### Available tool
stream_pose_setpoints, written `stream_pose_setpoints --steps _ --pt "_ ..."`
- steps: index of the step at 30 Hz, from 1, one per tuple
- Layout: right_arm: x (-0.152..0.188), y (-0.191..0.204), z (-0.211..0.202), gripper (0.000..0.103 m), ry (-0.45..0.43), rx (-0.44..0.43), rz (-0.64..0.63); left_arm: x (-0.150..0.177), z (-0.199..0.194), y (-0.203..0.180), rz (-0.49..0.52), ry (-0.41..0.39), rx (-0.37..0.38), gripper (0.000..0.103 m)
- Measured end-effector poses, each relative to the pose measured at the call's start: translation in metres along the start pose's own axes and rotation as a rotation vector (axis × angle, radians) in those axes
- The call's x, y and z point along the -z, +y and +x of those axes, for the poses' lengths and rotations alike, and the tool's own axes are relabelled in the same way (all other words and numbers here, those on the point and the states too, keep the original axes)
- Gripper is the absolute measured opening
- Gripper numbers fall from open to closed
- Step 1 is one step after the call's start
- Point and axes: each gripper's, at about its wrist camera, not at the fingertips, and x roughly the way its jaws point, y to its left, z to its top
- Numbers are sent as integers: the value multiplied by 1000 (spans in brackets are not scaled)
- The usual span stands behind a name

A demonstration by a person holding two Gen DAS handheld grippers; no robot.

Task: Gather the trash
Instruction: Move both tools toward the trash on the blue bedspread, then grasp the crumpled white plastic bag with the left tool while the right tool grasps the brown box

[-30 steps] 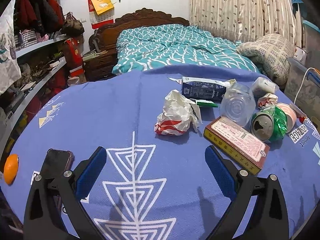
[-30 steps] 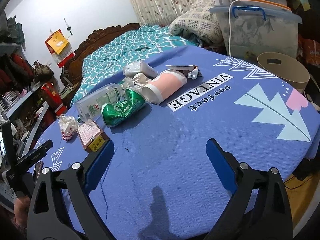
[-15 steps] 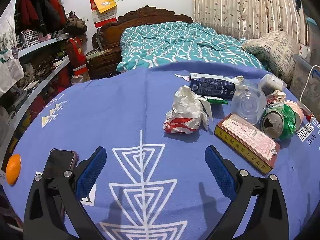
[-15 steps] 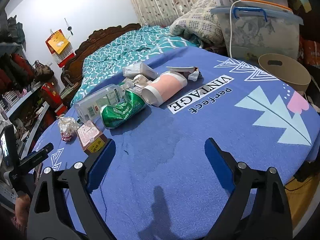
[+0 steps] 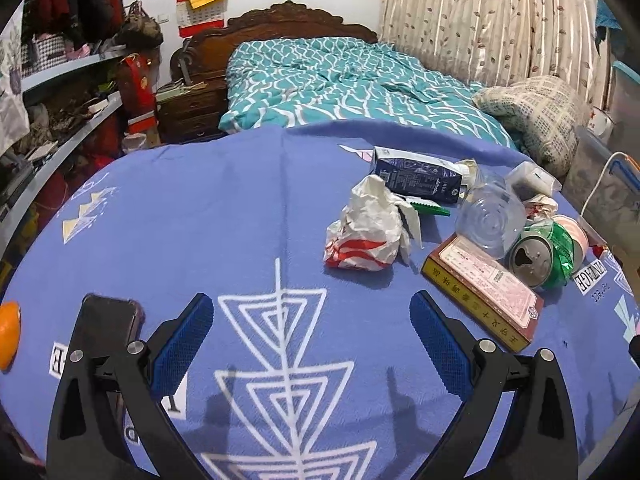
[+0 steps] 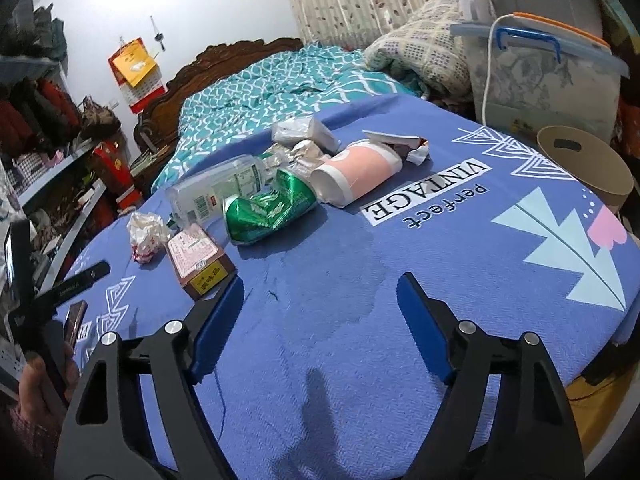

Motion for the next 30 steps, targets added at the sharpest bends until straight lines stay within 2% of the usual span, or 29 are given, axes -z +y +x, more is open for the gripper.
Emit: stream_pose_setpoints --steps 2,6,10,14,24,30 --pt "-1 1 2 74 13 -17 -7 -5 5 -5 15 2 7 94" --pt "-3 14 18 74 75 -94 -64 -21 19 -13 36 13 46 94" --pt "-1 38 41 74 128 -130 -149 -39 37 -22 76 26 82 89" --pt "-3 57 66 74 197 -169 -175 -49 60 -27 84 73 124 82" --pt "-10 86 81 75 207 -169 -261 -54 76 -32 85 74 113 82" --pt "-13 93 94 80 236 -161 -296 -57 79 -33 82 76 114 83"
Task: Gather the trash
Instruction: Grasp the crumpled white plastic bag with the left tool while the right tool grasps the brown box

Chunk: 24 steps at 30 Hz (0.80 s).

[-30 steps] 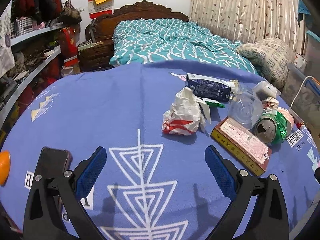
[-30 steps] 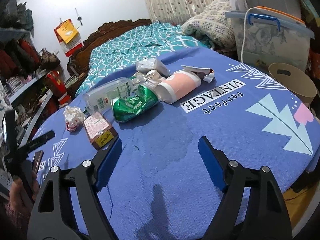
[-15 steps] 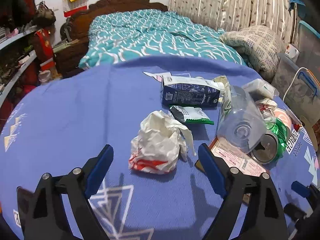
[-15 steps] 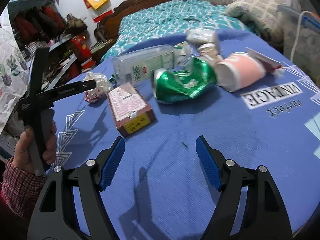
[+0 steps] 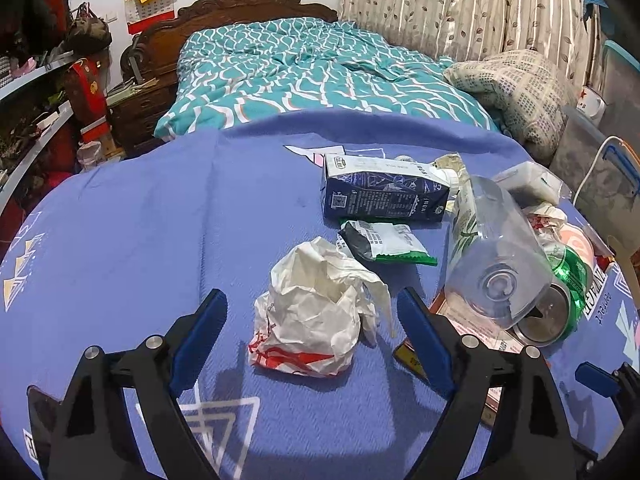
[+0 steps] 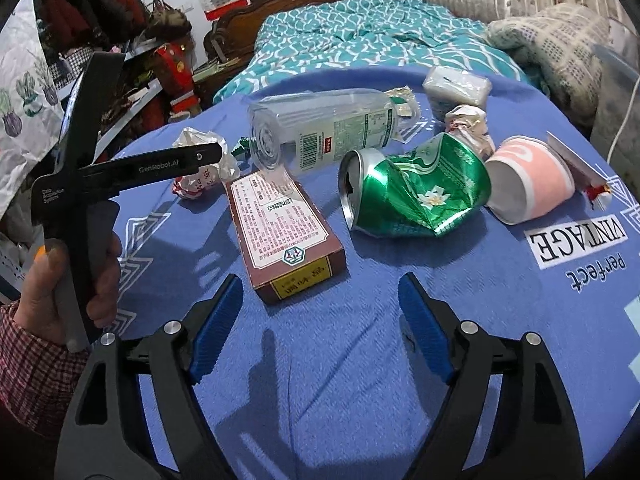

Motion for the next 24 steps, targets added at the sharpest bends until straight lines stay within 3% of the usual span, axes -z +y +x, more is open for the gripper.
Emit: stream_pose_setpoints --steps 7,9,10,11,12,14,24 --pt "-15 10 26 86 40 22 -57 0 8 -2 11 11 -16 82" --pt "-17 14 34 86 50 26 -79 1 12 -2 7 18 -11 73" --pt "-19 16 38 86 55 25 -86 1 14 -3 7 27 -4 57" --pt "-20 18 42 86 60 27 -90 1 17 -2 8 43 5 50" --pt "-22 20 46 86 67 28 -97 2 18 -2 8 43 8 50" --pt "-24 25 51 72 80 7 -111 5 15 -1 10 35 11 42" --pt "5 28 19 69 21 -9 -102 30 -13 16 -20 20 14 40"
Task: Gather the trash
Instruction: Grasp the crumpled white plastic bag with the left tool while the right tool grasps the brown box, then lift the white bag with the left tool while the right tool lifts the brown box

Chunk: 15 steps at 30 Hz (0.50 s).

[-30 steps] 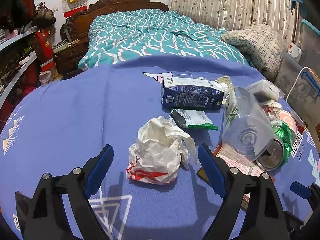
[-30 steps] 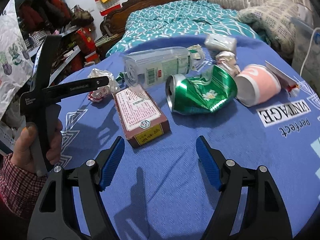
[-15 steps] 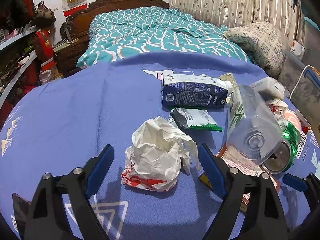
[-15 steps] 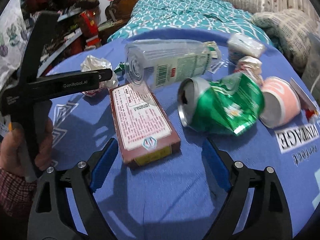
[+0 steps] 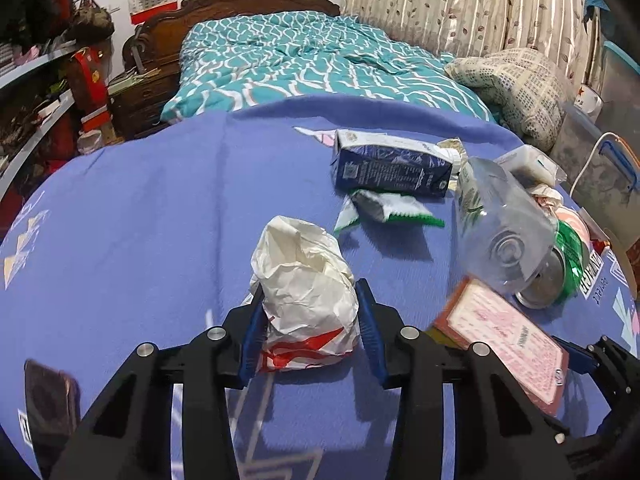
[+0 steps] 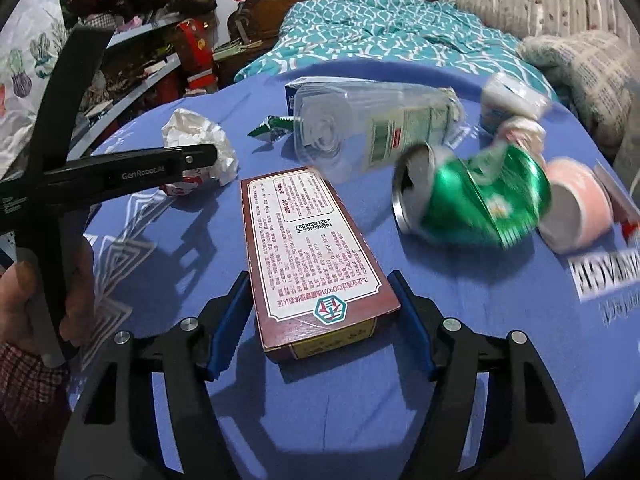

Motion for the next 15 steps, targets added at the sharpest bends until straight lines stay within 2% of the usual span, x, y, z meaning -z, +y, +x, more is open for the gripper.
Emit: stream_pose_setpoints --steps 4,10,12,13,14,15 --pt "21 -3 -21 69 -16 24 7 18 -17 4 -10 -8 18 40" --pt "57 -8 -41 70 8 33 3 45 -39 -3 7 -9 24 40" --pt "63 -9 -46 76 8 32 8 50 -45 -7 5 -7 19 47" --pt "65 -8 -48 86 4 32 10 51 -46 -9 7 -8 13 60" --pt "66 -8 -50 91 -5 39 12 52 -46 -11 10 -8 3 78" --pt "65 -9 -52 91 -16 48 12 52 -47 -14 17 -14 -18 82"
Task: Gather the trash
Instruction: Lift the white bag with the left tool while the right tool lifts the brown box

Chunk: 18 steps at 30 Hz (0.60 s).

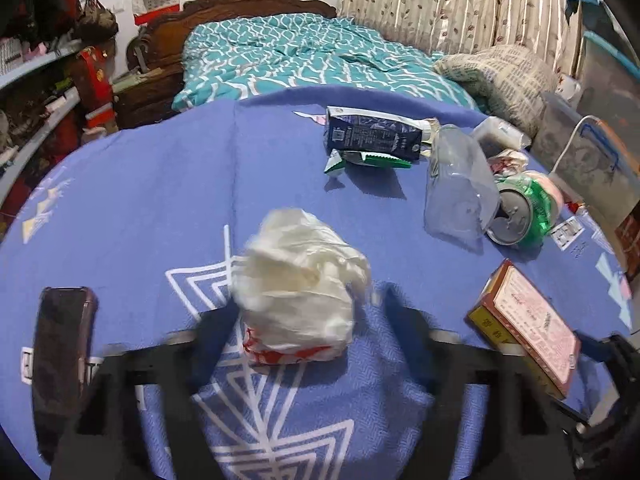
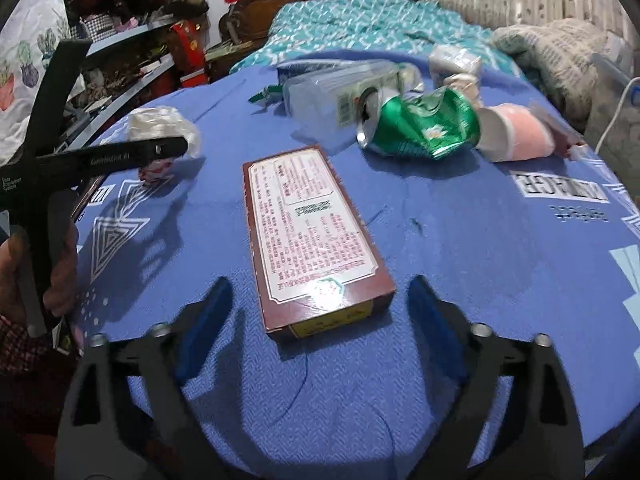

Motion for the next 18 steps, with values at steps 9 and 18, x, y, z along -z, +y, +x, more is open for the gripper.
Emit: stream_pose_setpoints --steps 9,18 --pt "0 0 -5 92 -20 20 6 -6 2 -7 42 -24 -115 82" --pt "-3 4 1 92 -14 22 4 -5 8 -6 55 -17 -132 82"
